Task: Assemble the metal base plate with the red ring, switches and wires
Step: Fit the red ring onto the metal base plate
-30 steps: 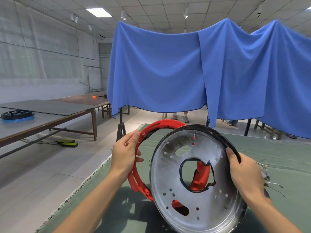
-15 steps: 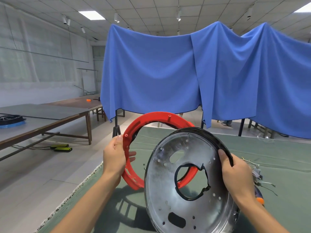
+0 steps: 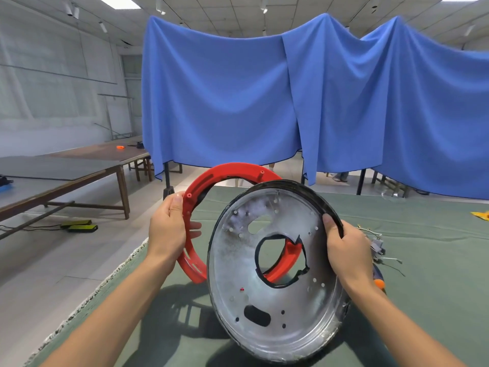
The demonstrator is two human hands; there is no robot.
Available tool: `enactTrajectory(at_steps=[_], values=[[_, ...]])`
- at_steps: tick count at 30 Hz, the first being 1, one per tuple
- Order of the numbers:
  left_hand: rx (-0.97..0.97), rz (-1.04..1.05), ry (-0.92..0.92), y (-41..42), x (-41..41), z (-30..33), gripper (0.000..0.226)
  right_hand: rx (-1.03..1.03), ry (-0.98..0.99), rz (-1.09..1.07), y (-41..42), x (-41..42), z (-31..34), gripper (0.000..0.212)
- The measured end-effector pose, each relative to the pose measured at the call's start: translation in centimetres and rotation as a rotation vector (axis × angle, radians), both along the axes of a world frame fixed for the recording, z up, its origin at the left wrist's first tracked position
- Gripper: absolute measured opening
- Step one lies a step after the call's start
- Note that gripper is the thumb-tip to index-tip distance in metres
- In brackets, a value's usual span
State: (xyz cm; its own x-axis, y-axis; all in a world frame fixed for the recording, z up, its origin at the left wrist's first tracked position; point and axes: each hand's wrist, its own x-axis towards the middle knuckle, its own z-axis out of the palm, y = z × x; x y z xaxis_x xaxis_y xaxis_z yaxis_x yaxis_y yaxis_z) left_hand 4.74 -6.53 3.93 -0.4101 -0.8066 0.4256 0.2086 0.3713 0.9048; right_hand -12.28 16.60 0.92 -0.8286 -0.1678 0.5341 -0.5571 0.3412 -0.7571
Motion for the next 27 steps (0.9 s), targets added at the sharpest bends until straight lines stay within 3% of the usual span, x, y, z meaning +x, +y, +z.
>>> enactTrajectory(at_steps=[14,24,27], values=[[-0.036,-0.133,-0.059,1.6,0.5,0.1,0.029,0.114,-0.02,-0.098,-0.5,0.6,1.0,0.039],[0.137,-0.253,-0.12,1.2,0.9,1.4,0.027,0.228,0.021,-0.136,-1.9,1.3,2.9,0.026],[0.231,-0.334,-0.096,1.3,1.3,1.4,0.045,0.259,0.035,-0.147,-2.3,1.7,3.3,0.024]])
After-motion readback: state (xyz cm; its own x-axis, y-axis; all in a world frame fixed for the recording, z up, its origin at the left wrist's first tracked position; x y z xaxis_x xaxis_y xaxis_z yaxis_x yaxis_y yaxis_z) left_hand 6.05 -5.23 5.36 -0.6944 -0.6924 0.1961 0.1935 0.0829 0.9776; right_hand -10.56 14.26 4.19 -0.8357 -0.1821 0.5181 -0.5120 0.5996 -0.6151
